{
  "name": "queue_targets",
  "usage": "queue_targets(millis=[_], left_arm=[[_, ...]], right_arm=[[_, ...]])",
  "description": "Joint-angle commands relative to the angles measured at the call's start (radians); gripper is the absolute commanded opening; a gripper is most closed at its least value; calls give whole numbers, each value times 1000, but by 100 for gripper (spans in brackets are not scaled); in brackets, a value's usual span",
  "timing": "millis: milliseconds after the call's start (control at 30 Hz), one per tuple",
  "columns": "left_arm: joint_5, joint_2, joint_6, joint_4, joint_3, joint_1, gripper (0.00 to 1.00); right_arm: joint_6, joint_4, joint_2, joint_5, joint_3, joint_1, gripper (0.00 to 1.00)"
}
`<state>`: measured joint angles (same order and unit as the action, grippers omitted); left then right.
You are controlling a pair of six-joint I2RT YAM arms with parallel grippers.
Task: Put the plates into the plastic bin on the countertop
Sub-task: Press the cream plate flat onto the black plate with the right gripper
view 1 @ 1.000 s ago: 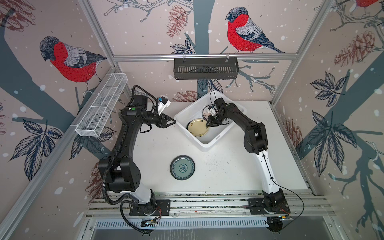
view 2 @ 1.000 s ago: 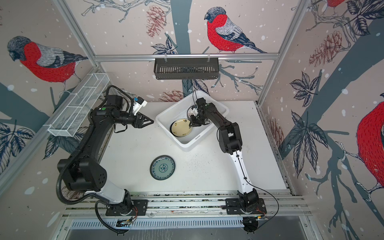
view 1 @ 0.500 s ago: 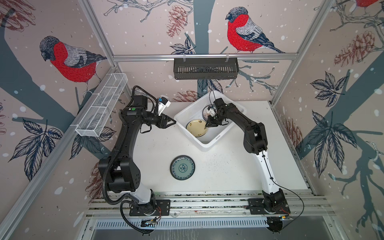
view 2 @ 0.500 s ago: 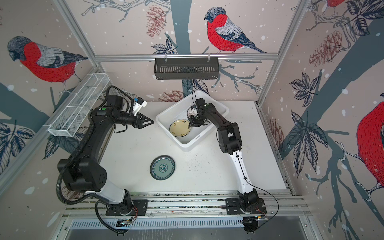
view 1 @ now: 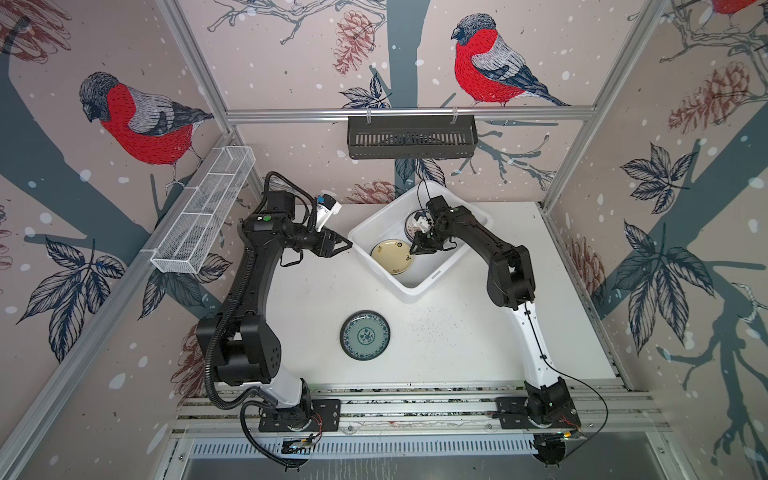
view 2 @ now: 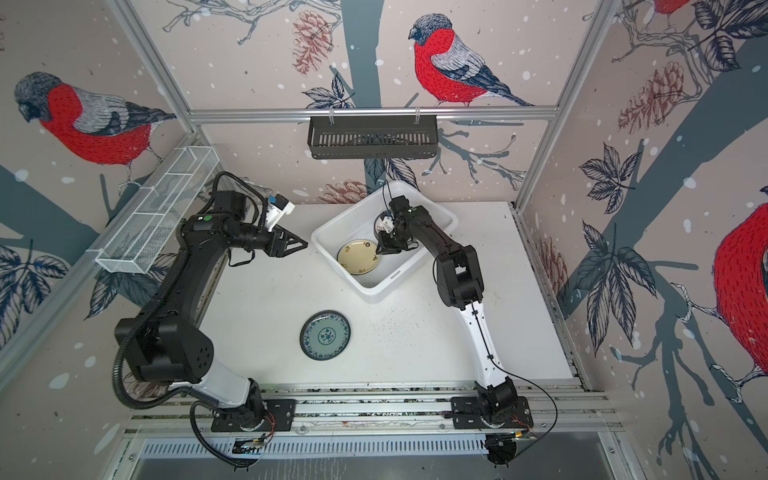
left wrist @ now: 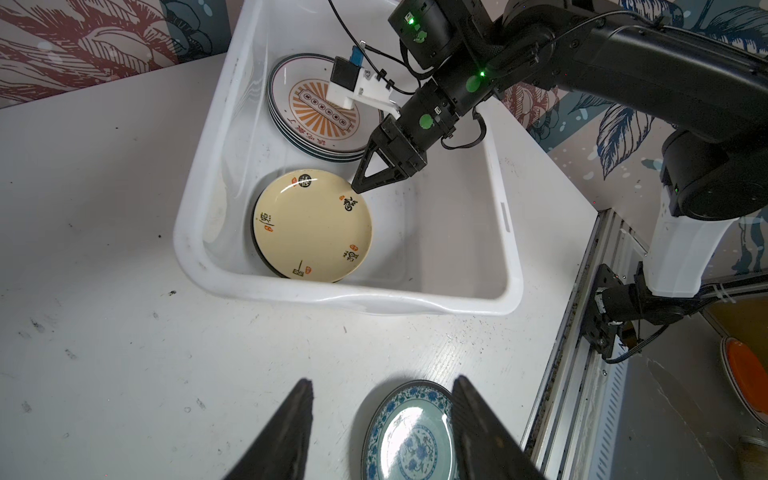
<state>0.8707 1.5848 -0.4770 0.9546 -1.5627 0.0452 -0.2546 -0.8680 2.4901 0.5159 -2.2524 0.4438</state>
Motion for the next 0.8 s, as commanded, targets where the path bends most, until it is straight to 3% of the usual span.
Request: queue_targets(millis=[0,767], left_arm=[[23,-11,-22,28,-1,2,54],[19,-13,-30,30,11,2,54]], right_arm=[[12,-11,-18,-10,-5,-2,27],[-10,18,36,30,-33,6,25]])
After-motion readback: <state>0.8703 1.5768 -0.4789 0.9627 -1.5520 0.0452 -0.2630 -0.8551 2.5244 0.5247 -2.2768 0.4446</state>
